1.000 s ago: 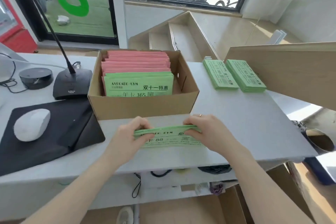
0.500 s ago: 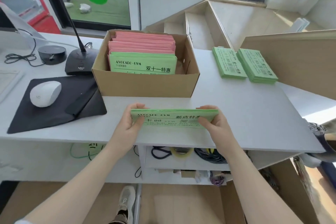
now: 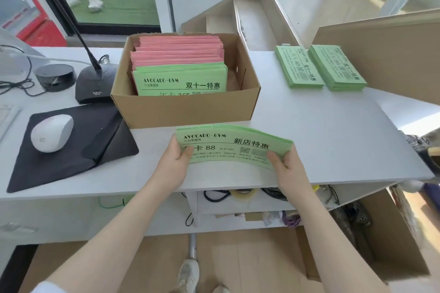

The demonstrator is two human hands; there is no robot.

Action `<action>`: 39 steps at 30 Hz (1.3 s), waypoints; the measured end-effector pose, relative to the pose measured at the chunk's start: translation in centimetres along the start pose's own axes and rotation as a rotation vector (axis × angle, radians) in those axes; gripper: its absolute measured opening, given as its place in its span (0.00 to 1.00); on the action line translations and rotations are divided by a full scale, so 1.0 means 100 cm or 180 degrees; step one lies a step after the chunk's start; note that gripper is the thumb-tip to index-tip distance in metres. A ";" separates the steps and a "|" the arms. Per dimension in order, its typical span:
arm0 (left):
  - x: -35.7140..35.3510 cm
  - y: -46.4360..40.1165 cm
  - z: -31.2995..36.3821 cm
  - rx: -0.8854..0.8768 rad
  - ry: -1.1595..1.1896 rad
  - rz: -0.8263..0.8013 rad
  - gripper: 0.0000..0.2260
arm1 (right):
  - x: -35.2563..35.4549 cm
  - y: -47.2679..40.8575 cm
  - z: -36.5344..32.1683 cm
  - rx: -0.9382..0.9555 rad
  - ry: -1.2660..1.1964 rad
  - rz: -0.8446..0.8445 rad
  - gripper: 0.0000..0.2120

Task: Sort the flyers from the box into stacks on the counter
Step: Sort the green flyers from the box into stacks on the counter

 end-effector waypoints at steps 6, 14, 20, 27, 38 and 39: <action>0.003 -0.022 0.028 -0.0325 -0.0343 -0.0607 0.11 | 0.019 0.002 -0.018 0.0031 -0.0162 0.0326 0.13; -0.030 -0.064 0.068 -0.0691 0.0072 -0.1175 0.11 | 0.065 -0.004 -0.031 -0.0131 -0.0728 0.0823 0.11; -0.080 -0.088 0.080 -0.0680 0.0271 -0.1353 0.11 | 0.119 -0.003 -0.031 0.0009 -0.0453 0.1386 0.22; -0.155 -0.137 0.105 -0.0939 -0.0216 -0.1352 0.15 | 0.189 -0.057 -0.043 0.0213 0.2049 0.1130 0.09; -0.219 -0.228 0.093 0.0412 0.1763 -0.0028 0.12 | 0.229 -0.184 -0.042 -0.0525 0.0138 0.0061 0.05; -0.226 -0.232 0.088 0.0362 0.1896 0.0051 0.11 | 0.226 -0.195 -0.044 -0.0559 -0.0040 0.0009 0.06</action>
Point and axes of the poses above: each hand's wrist, its own y-axis away from the middle knuckle, its own x-axis out of the back of the hand, z = x × y, the point moved 4 cm from there along -y, towards the middle knuckle, and after that the axes turned 9 degrees about -x, right-handed, at the moved point
